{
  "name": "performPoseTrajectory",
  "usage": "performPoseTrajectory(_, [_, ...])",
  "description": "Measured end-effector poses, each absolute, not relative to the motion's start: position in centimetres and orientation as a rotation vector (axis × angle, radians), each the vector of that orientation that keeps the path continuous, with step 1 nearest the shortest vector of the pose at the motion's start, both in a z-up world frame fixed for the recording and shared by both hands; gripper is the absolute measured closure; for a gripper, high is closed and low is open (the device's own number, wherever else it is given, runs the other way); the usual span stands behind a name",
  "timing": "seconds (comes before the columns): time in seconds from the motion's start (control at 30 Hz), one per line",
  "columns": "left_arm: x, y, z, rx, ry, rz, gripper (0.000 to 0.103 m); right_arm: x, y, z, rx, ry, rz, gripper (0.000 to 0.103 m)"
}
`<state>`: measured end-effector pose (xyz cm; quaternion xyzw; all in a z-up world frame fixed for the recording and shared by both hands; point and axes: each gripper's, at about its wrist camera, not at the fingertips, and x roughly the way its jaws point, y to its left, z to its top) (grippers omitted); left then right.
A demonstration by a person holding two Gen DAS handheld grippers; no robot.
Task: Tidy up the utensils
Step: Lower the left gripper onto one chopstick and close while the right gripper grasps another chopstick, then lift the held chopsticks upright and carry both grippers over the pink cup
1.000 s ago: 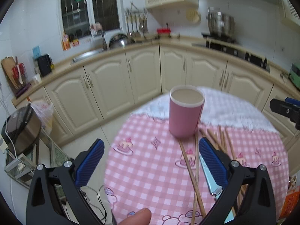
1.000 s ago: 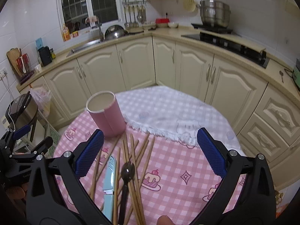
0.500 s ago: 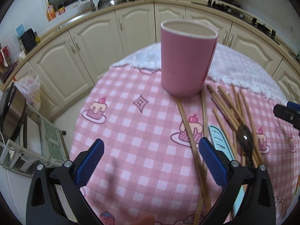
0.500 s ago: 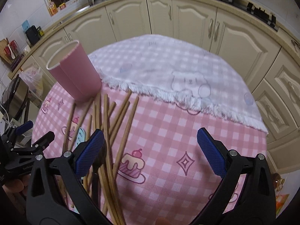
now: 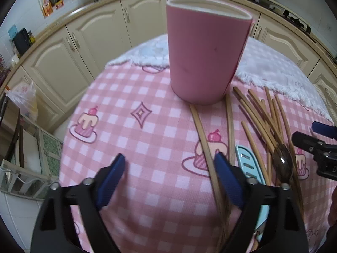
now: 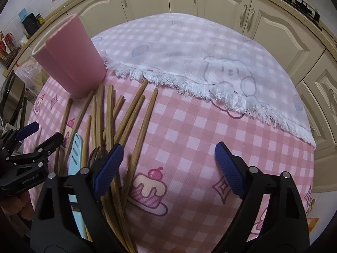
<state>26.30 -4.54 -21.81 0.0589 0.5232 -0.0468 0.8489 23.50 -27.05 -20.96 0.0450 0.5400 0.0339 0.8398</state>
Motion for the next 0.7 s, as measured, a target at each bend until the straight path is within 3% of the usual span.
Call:
performPoseTrajectory(0.13, [26.9, -5.0, -21.7, 0.144, 1.106, -0.115, 0.029, 24.1, -26.5, -21.3, 0.076, 1.158, 0.061, 0.028])
performPoseTrajectory(0.27, [27.6, -5.4, -21.6, 0.166, 1.118, -0.140, 0.033, 25.1, -25.9, -21.1, 0.056, 1.172, 0.058, 0.051])
performPoseTrajectory(0.37, [28.4, -5.9, -21.5, 0.167, 1.125, -0.177, 0.045, 25.9, -24.7, -21.0, 0.005, 1.182, 0.079, 0.071])
performPoseTrajectory(0.47, [28.9, -6.1, -21.2, 0.172, 1.122, -0.223, 0.071, 26.0, -23.9, -21.0, -0.012, 1.175, 0.132, 0.093])
performPoseTrajectory(0.53, [28.6, -6.4, -21.1, 0.187, 1.115, -0.245, 0.092, 25.9, -24.0, -21.0, 0.013, 1.165, 0.150, 0.093])
performPoseTrajectory(0.7, [26.9, -5.5, -20.7, 0.162, 1.069, -0.269, 0.098, 25.1, -26.1, -20.0, 0.132, 1.088, 0.190, 0.094])
